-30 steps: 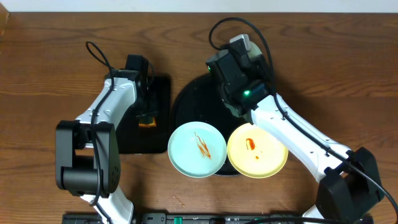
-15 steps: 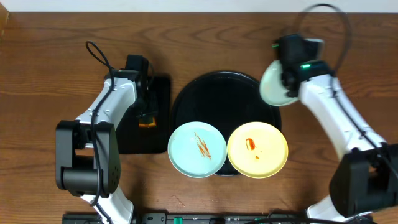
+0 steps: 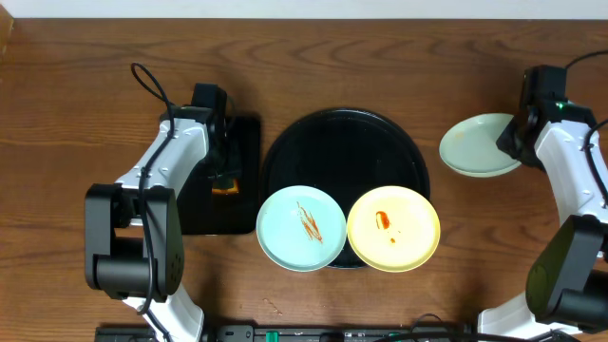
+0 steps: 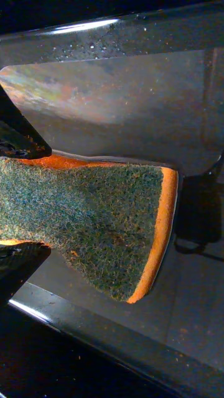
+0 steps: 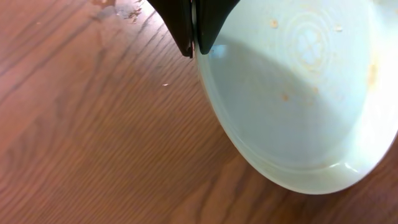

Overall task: Clean dirty plates on tray and stack at the side
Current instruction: 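Place the green plate on the table right of the tray and release, then grasp the yellow plate rim with the right gripper and drag it up, then move the sponge with the left gripper toward the yellow plate, then scrub the yellow plate with the sponge while the right gripper holds it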

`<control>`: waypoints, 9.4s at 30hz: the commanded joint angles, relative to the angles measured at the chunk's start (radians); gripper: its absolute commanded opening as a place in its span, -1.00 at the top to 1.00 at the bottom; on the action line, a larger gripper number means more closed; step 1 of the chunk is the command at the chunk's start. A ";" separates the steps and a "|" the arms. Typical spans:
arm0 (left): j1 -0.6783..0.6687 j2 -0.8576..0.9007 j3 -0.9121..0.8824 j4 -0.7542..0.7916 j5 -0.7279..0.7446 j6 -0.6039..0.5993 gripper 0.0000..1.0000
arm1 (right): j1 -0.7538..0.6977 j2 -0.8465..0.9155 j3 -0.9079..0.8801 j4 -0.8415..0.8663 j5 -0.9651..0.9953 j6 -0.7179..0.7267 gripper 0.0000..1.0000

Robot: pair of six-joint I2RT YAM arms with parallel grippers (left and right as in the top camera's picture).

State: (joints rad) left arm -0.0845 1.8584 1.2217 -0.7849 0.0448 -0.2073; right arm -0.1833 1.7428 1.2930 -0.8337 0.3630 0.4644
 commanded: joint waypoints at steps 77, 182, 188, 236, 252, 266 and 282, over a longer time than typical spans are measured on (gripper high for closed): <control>-0.001 0.010 0.005 0.011 -0.001 0.003 -0.06 | 0.399 -0.012 -0.116 0.133 -0.409 -0.135 0.98; -0.456 0.151 0.164 0.472 0.625 -0.390 0.85 | 0.439 0.103 -0.116 0.209 -0.397 -0.114 0.98; -0.481 0.214 0.164 0.526 0.503 -0.389 0.85 | 0.439 0.103 -0.116 0.199 -0.397 -0.114 0.98; -0.403 0.233 0.161 0.421 0.117 -0.366 0.85 | 0.440 0.274 -0.116 0.378 -0.652 0.063 0.98; -0.254 0.212 0.162 0.316 0.259 -0.275 0.85 | 0.440 0.279 -0.116 0.347 -0.649 0.062 0.98; -0.288 0.029 0.162 0.122 -0.013 -0.171 0.85 | 0.440 0.279 -0.116 0.343 -0.649 0.058 0.98; -0.356 0.035 0.121 0.206 0.154 -0.194 0.85 | 0.440 0.279 -0.116 0.343 -0.649 0.058 0.97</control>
State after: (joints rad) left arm -0.4156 1.8744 1.3556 -0.5838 0.1844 -0.3931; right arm 0.2634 1.9812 1.1969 -0.4778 -0.3553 0.5159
